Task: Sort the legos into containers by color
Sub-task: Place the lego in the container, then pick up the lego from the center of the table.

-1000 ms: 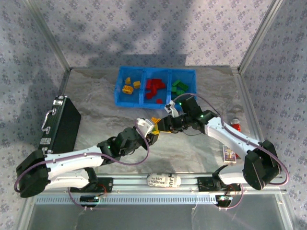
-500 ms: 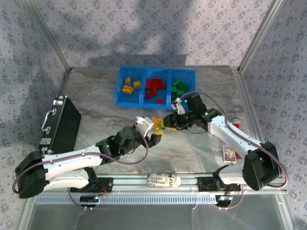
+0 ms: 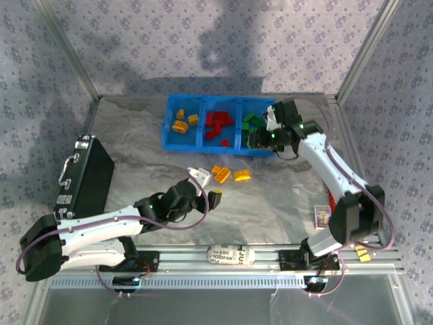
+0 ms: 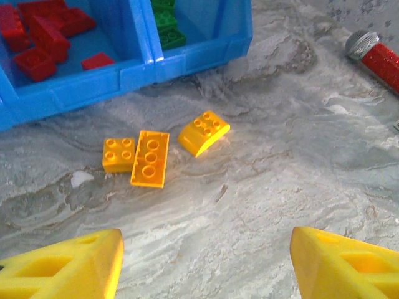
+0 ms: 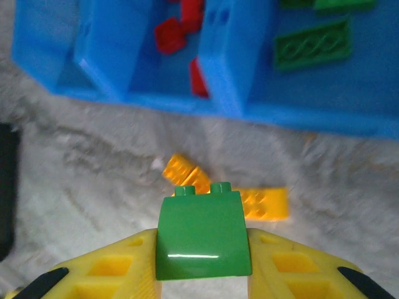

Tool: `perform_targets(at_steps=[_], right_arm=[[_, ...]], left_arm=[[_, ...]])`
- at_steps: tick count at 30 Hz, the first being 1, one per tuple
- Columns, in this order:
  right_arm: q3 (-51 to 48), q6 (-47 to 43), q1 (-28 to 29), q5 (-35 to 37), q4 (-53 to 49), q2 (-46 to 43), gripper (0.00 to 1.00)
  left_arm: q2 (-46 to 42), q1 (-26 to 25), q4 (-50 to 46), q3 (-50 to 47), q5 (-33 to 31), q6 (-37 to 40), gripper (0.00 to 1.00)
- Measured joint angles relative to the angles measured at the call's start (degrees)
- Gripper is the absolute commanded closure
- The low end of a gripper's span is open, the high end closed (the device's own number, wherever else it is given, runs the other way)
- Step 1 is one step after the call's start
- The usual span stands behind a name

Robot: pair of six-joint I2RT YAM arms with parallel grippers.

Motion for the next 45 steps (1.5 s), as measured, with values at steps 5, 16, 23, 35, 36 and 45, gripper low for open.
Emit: perform_targets(at_steps=[5,16,23,35,36,45], right_arm=[[14.67,-1.81,-1.49,6.47,-3.43,12.31,0.19],[0.52,-2.01,-0.70,11.85,0.87,6.93,0.05],[-6.16,-1.81,-0.74,11.28,3.04,-0.79,0.07],[-16.70,-1.81,-0.26,9.88,4.79,-8.87,0.13],[-17.44,-1.81,-0.07,9.88,4.76,-9.11,0.13],[-22.29,-1.84,0.55,9.92,4.81,-12.46,0.13]], left_arm=[[-0.02,0.00,-3.39,0.28,0.00,-1.97,0.28],[0.52,0.20,-4.68,0.66,-0.35,-2.91,0.28],[5.77,3.93,-4.00,1.84,2.84,-3.67,0.28],[20.46,11.63,-8.33,14.53,10.08,-5.49,0.29],[22.25,12.15,-9.33,16.33,10.58,-5.51,0.29],[34.42,13.40,-17.00,27.41,13.84,-5.44,0.30]])
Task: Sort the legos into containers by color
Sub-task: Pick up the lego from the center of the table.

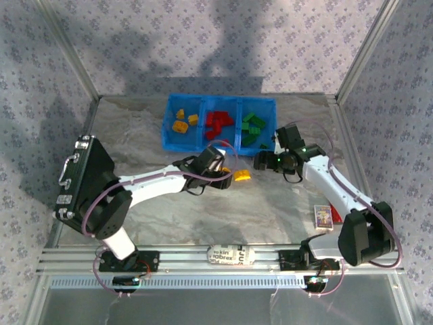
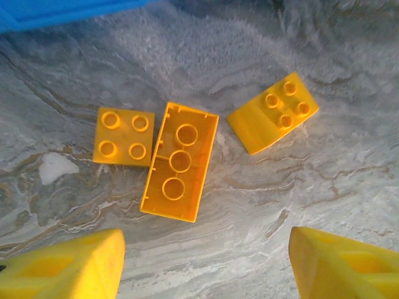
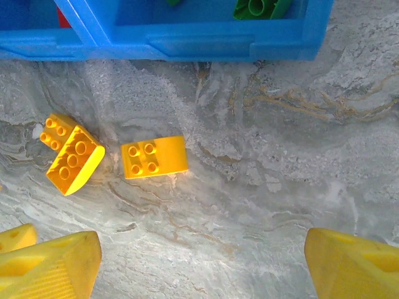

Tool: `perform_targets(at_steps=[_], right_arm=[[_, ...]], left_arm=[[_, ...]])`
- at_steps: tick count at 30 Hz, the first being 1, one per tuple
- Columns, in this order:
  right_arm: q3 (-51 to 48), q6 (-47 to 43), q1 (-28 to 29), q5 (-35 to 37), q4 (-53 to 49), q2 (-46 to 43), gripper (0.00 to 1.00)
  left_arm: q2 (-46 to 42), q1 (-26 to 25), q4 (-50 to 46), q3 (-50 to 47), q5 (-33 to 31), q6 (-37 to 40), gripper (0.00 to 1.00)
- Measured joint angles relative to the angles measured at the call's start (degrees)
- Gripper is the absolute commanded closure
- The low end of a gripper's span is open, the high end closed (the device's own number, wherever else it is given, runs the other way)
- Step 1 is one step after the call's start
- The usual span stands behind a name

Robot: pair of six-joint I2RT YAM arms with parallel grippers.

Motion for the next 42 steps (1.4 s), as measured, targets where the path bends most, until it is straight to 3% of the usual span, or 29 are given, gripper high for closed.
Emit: perform_targets(at_steps=[27,34,42], right_arm=[[-2.60,0.00,-0.26,-1.55,0.02,-4.37,0.14],[-2.60,0.02,-0.33,-1.60,0.04,-4.70,0.15],[-2.60,0.02,-0.55,-1.77,0.02,-4.92,0.16]], left_arm=[[13.86,0.98,-9.16,12.17,0.59,4.57,0.34],[14.93,0.98,-10.23,12.68,0.61,5.18,0.43],[15.41,0.98,-10.75,12.87,0.48,5.44,0.65]])
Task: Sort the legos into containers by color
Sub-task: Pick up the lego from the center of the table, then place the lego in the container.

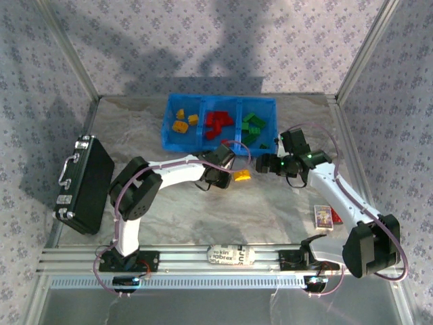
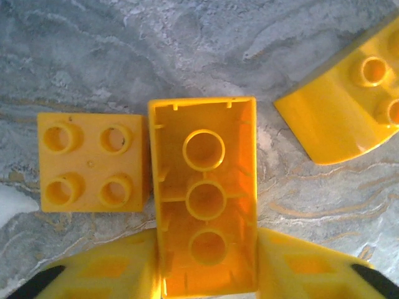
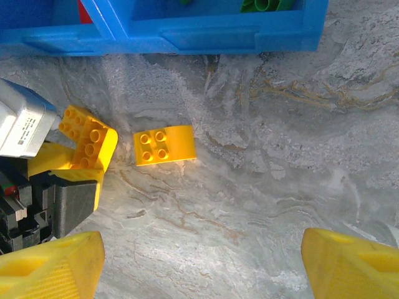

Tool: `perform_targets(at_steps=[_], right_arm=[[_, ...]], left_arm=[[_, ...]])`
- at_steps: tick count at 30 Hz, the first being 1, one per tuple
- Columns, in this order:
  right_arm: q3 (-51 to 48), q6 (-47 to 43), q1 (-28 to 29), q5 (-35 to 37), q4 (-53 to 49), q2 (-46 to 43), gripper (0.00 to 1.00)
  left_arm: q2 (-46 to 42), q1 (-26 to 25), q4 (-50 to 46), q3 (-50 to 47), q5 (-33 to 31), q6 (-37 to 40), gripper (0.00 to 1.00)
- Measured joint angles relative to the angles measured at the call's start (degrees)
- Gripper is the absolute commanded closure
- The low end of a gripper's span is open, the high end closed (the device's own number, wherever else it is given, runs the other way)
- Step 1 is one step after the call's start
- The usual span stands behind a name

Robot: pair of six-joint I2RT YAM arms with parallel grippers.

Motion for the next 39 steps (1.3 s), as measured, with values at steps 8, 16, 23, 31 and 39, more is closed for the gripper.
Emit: perform_targets(at_steps=[8,16,23,31,39], right_arm=[[-0.33,0.00,-0.11,-0.02,-0.02,-1.79,0.17],[-0.33,0.02,-0.15,-0.28,-0.04,-2.25,0.17],[-0.79,0.46,-0.15,-0.94,-0.04,-2.99,0.18],[-0.87,0.87,-0.13,-1.31,-0.94,-4.35,0.18],[-0.87,0.87,-0.15,-1.31,-1.90,-7.15,0.19]], left_arm=[[-3.50,-1.11,-1.29,0.48,-3.80,0.17,0.67],[-17.27,3.04,-1.16,0.44,-5.09,2.03,0.67],[-19.26,15.76,-4.87,4.57,-3.08,4.35,0.66],[-7.85,26.47,-11.89,24.55,-0.87,8.39,0.17],[-3.61,28.79,-15.78,26.29,-2.25,9.64,0.01]])
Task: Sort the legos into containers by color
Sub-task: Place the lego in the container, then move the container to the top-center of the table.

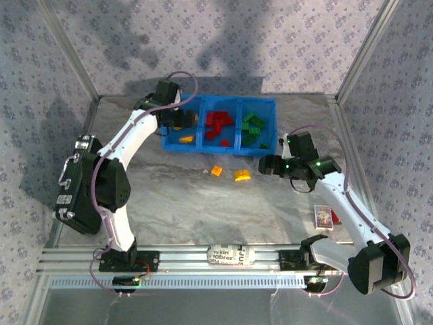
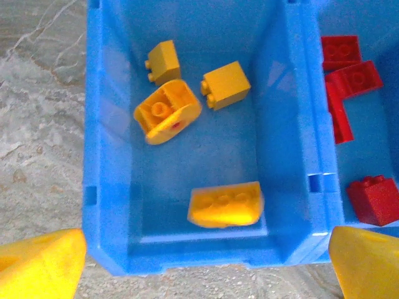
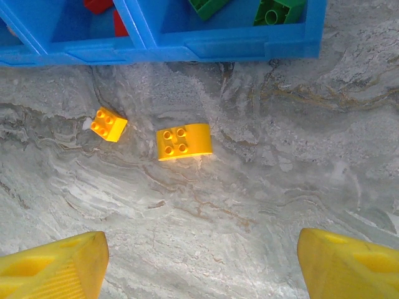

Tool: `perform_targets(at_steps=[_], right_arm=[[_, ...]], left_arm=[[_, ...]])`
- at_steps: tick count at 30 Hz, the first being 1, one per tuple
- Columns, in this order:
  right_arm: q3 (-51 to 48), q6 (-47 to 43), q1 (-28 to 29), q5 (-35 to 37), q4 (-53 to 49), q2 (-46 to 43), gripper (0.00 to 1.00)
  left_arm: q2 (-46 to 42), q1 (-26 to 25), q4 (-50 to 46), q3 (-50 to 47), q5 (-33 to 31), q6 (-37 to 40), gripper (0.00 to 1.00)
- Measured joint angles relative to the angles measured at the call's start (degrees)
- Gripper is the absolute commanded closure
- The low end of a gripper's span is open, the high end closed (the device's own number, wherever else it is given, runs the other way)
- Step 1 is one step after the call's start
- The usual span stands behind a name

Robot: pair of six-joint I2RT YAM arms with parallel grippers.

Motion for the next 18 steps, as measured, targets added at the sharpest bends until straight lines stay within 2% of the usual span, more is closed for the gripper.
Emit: perform_targets(at_steps=[8,14,18], right_arm=[[-0.44,0.00,0.00,0.00,-0.13,-0.02,0.20],[-0.63,0.00,0.00,0.02,-0.31,-0.28,0.20],[-0.96,0.00,0.00,0.02,-0.35,-0.81,0.22]], left_arm=[[2.82,6.51,0.15,2.16,0.17,0.04,0.11],[9.14,8.50,0.09,2.75,1.16,-0.20,0.28],[12.07,8.37,-0.02,3.04,2.56,-0.57,0.46]])
